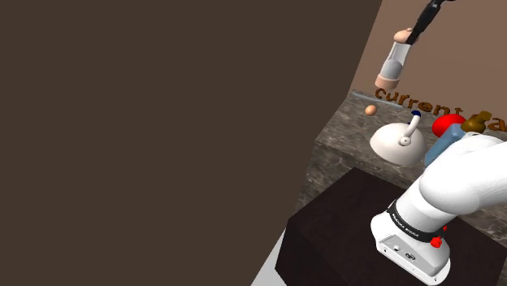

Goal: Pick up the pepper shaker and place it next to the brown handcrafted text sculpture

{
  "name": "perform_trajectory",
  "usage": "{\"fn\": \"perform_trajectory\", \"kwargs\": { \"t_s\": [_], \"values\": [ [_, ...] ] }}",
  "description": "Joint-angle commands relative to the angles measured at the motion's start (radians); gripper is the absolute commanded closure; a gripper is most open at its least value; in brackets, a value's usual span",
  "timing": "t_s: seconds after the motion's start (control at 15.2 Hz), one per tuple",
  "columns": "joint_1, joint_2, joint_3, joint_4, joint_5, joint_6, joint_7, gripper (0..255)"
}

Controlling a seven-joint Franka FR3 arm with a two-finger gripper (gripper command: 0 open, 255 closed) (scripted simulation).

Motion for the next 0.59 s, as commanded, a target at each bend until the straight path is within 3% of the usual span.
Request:
{"fn": "perform_trajectory", "kwargs": {
  "t_s": [0.0,0.53],
  "values": [
    [-0.007,-0.007,-0.015,0.006,-0.008,-0.011,-0.021,255],
    [-0.061,-0.060,-0.158,-0.017,-0.090,-0.012,-0.192,255]
  ]
}}
